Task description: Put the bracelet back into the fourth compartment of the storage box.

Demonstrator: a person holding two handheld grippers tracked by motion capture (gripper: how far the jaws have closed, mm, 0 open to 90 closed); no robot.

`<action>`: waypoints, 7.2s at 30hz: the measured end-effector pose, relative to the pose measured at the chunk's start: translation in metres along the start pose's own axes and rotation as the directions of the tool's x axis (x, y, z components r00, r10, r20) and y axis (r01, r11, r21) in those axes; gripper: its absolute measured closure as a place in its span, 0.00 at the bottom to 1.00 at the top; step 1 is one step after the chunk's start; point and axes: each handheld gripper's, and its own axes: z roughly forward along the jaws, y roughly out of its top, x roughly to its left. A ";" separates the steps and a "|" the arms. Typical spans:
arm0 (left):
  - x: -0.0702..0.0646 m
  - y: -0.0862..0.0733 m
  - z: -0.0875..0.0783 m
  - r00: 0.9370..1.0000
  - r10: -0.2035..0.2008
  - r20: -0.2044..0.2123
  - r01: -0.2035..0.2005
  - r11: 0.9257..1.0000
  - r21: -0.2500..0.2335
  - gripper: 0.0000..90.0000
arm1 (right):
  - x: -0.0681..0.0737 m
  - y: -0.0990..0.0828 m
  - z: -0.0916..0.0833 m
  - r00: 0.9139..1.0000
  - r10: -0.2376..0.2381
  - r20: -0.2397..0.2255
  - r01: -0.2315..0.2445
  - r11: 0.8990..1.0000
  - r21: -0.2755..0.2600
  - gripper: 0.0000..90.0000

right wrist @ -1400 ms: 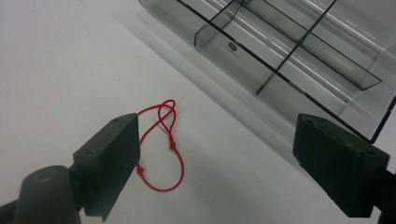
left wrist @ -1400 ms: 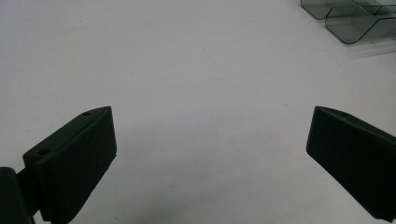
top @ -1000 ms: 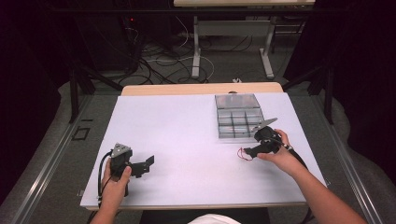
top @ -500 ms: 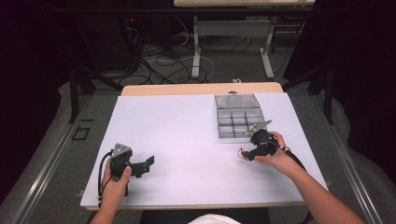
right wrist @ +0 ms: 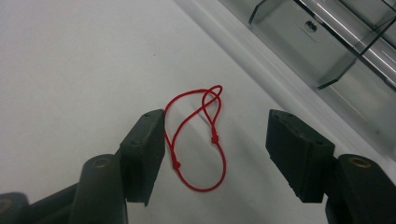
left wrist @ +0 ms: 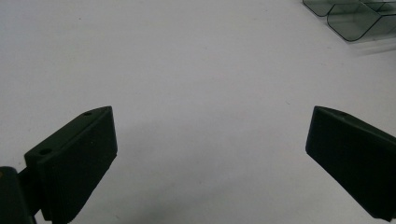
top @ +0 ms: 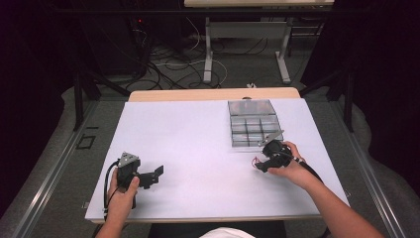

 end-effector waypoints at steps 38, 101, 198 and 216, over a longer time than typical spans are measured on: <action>0.000 0.000 0.000 1.000 0.000 -0.002 0.000 1.000 -0.001 0.03 | 0.002 0.001 0.008 0.994 -0.015 -0.106 0.019 0.999 0.039 0.86; 0.000 0.000 0.001 1.000 0.002 -0.001 -0.002 1.000 0.002 0.03 | -0.011 0.018 -0.024 0.992 0.087 -0.088 -0.093 0.993 -0.069 0.97; 0.000 0.000 0.002 1.000 0.011 0.003 -0.011 1.000 0.007 0.04 | -0.018 0.084 0.006 0.996 0.087 0.014 -0.080 0.958 -0.274 0.97; 0.001 0.000 0.002 1.000 0.013 0.002 -0.013 1.000 0.007 0.04 | -0.017 0.088 0.025 0.996 0.088 0.012 -0.083 0.969 -0.234 0.97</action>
